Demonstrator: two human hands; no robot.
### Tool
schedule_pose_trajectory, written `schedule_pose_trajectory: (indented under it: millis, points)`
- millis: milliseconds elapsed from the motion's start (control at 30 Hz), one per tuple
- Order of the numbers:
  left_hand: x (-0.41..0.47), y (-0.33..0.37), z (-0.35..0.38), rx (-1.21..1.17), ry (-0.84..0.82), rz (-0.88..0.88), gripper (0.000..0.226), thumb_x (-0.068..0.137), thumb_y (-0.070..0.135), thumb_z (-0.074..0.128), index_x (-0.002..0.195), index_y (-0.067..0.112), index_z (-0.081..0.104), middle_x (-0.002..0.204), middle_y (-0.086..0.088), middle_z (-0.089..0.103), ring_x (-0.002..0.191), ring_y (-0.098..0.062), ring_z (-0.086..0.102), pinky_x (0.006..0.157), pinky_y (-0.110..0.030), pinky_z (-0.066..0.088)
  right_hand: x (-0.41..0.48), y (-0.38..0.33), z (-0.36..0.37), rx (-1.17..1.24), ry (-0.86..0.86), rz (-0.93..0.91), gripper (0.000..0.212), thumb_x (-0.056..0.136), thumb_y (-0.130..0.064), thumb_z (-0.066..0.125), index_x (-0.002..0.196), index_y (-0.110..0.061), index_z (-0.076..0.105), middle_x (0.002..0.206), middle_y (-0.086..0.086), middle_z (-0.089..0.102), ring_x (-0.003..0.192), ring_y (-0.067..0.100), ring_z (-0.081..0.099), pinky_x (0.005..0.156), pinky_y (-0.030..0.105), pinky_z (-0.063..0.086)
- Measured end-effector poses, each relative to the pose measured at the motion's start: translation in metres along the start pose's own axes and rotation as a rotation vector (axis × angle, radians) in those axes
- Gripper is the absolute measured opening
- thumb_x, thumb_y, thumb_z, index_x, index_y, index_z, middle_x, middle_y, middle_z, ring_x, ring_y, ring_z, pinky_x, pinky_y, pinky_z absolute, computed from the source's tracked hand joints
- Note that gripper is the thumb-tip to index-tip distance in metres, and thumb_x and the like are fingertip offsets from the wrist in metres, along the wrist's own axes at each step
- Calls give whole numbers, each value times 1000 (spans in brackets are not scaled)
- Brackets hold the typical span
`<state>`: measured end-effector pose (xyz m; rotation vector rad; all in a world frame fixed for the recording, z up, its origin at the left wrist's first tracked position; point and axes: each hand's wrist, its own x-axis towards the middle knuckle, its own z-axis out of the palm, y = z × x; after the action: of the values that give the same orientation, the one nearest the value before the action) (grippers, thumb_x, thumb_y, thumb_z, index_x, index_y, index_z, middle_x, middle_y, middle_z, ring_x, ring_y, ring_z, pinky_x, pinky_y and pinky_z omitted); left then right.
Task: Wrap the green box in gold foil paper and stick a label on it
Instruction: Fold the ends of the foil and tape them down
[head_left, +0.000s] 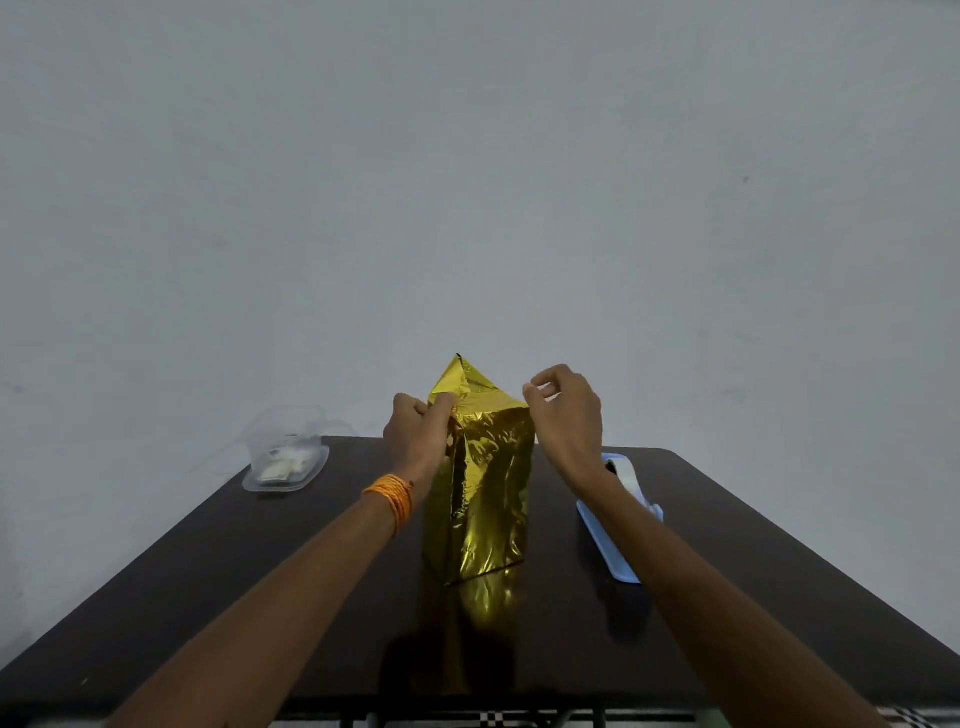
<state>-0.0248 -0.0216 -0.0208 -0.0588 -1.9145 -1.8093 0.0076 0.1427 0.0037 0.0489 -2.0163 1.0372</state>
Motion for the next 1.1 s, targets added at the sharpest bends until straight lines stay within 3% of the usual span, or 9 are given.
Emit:
schedule_pose_trajectory:
  millis: [200, 300, 400, 567, 733, 867, 967, 1033, 1100]
  points:
    - [-7, 6, -1, 159, 44, 20, 40, 85, 49, 62, 90, 12, 46, 78, 1, 51, 70, -18, 52, 58, -32, 39, -21, -36, 11, -93, -291, -60, 21, 86, -39, 62, 97, -22, 67, 105, 1, 57, 88, 11, 58, 73, 31, 47]
    - [-7, 4, -11, 145, -45, 40, 43, 86, 52, 62, 81, 12, 48, 73, -1, 51, 67, -17, 50, 58, -32, 38, -21, -39, 6, -90, -336, -30, 24, 84, -39, 62, 96, -19, 68, 110, 4, 57, 92, 13, 57, 74, 29, 42]
    - [-7, 6, -19, 149, -113, 102, 44, 87, 51, 63, 72, 13, 47, 67, -2, 49, 64, -17, 49, 60, -35, 39, -19, -39, 2, -116, -393, -14, 36, 82, -44, 67, 103, -15, 65, 111, 2, 54, 96, 15, 56, 78, 30, 47]
    - [-16, 12, -18, 62, -223, 102, 43, 91, 46, 62, 71, 8, 60, 70, -7, 62, 68, -20, 61, 68, -44, 56, -24, -36, 1, -186, -352, -34, 56, 71, -57, 76, 105, -17, 58, 107, -1, 52, 92, 15, 57, 77, 36, 54]
    - [-24, 20, -24, 1, -323, 130, 45, 97, 47, 52, 73, 10, 64, 69, -3, 64, 70, -17, 63, 62, -28, 54, -22, -34, -2, -280, -307, -17, 67, 62, -71, 73, 102, -20, 59, 101, -3, 55, 97, 19, 55, 77, 39, 53]
    - [-26, 25, -30, -13, -430, 99, 45, 98, 51, 47, 80, 15, 69, 76, -2, 67, 78, -18, 66, 69, -31, 55, -26, -35, -2, -372, -267, -21, 75, 66, -73, 70, 114, -16, 62, 114, 4, 52, 111, 22, 48, 86, 43, 51]
    - [-30, 26, -33, 61, -366, 186, 41, 100, 44, 48, 79, 16, 71, 75, 0, 69, 77, -10, 66, 71, -24, 53, -28, -33, 2, -343, -238, -23, 75, 68, -71, 72, 118, -15, 63, 118, 6, 50, 115, 23, 46, 85, 40, 51]
    - [-32, 22, -36, 90, -289, 284, 34, 99, 27, 52, 76, 14, 73, 72, 2, 69, 73, -2, 65, 66, -18, 50, -26, -29, 5, -289, -248, -23, 77, 64, -71, 75, 117, -15, 66, 115, 6, 53, 109, 22, 52, 81, 41, 54]
    - [-28, 16, -38, 109, -196, 368, 24, 93, 14, 57, 75, 13, 71, 75, 0, 70, 76, -6, 65, 67, -24, 51, -22, -26, 1, -226, -272, -14, 71, 64, -57, 83, 120, -16, 65, 115, 4, 56, 106, 22, 58, 78, 37, 55]
